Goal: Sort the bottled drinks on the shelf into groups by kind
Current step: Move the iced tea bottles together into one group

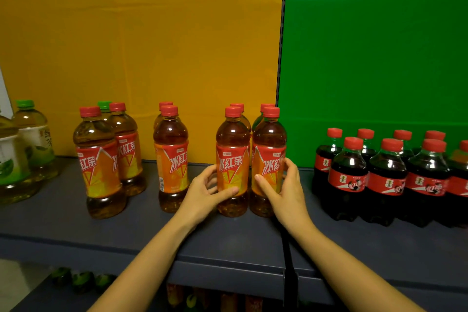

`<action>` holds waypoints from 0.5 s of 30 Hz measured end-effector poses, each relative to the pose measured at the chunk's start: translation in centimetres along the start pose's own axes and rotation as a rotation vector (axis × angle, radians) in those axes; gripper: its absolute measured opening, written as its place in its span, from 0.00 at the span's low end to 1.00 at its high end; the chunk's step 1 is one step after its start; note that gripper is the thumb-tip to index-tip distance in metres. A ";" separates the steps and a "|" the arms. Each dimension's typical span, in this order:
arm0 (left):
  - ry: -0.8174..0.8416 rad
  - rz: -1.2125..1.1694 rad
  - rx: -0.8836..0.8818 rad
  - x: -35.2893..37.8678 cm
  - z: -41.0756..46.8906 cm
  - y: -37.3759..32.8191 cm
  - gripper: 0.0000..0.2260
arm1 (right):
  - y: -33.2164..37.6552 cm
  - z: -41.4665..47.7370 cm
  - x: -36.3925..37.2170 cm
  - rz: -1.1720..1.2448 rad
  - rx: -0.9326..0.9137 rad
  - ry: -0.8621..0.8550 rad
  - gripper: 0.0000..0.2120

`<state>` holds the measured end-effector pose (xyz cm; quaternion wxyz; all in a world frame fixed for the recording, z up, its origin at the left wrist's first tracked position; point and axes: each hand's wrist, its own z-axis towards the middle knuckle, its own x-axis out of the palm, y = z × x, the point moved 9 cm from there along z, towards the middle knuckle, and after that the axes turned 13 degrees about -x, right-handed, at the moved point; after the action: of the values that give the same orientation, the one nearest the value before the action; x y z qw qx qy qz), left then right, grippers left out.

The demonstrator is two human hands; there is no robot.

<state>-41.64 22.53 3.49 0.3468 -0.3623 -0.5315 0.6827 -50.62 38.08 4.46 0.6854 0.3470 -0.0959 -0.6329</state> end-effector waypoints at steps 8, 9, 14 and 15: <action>0.000 0.110 0.048 0.6 -0.5 0.0 0.26 | -0.4 0.3 0.1 0.020 0.031 -0.008 0.35; -0.007 0.134 0.064 0.7 -0.7 0.0 0.26 | -0.4 0.3 0.1 0.040 0.041 -0.004 0.35; -0.220 0.281 0.249 -1.1 -2.8 -1.6 0.22 | 1.3 0.2 -2.0 0.007 -0.056 -0.109 0.32; -0.290 0.282 0.303 -2.0 -3.5 -2.1 0.18 | 2.3 0.1 -2.9 -0.007 -0.113 -0.158 0.29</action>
<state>-37.40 22.90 5.22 0.2187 -0.2751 -0.4116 0.8409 -49.41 40.64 6.80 0.6921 0.2570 -0.1126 -0.6651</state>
